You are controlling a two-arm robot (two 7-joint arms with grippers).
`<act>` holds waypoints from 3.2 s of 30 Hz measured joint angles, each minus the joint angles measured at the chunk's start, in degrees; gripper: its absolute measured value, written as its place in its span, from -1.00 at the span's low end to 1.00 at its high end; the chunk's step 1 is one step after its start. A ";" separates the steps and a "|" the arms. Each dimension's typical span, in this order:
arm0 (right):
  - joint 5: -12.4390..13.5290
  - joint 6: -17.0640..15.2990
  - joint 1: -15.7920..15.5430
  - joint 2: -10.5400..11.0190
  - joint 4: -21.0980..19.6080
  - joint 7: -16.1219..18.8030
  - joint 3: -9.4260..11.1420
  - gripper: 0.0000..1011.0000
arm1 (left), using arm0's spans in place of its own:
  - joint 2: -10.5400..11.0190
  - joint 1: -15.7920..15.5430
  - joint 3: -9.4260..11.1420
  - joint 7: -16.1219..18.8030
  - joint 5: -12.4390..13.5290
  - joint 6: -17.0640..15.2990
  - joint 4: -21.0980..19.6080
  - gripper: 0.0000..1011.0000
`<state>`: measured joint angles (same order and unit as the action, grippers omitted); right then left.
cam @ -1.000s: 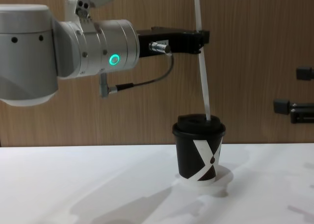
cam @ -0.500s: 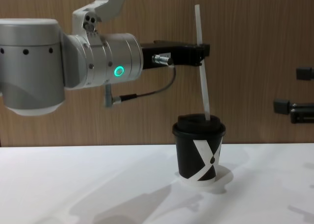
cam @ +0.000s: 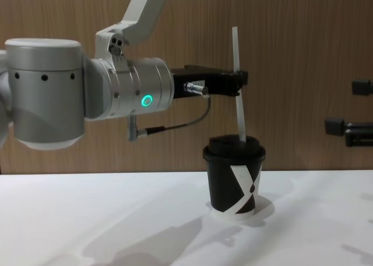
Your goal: Pick up the straw with one hand, pass it to the other hand, and insert it into the cup.
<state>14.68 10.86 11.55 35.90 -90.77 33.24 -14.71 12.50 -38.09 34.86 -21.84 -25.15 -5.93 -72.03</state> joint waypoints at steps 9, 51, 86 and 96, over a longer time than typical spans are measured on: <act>0.00 0.00 0.00 0.00 0.00 0.00 0.00 0.98 | -0.45 -0.14 0.06 0.24 0.43 0.00 1.13 -0.57; 2.99 -0.66 4.61 -4.32 0.24 -4.18 2.54 0.98 | 1.15 3.05 -1.75 0.73 1.02 1.63 -1.54 0.98; 21.24 -8.59 7.48 -7.31 -2.04 4.45 3.35 0.98 | -3.69 5.22 -6.72 0.93 0.11 17.73 1.36 0.98; 22.59 -9.55 7.77 -7.66 -2.76 4.70 2.24 0.98 | -4.22 5.64 -7.57 0.33 -0.37 18.66 0.85 0.98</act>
<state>37.28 1.31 19.32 28.24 -93.53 37.94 -12.46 8.29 -32.45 27.29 -21.50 -25.51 12.73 -71.18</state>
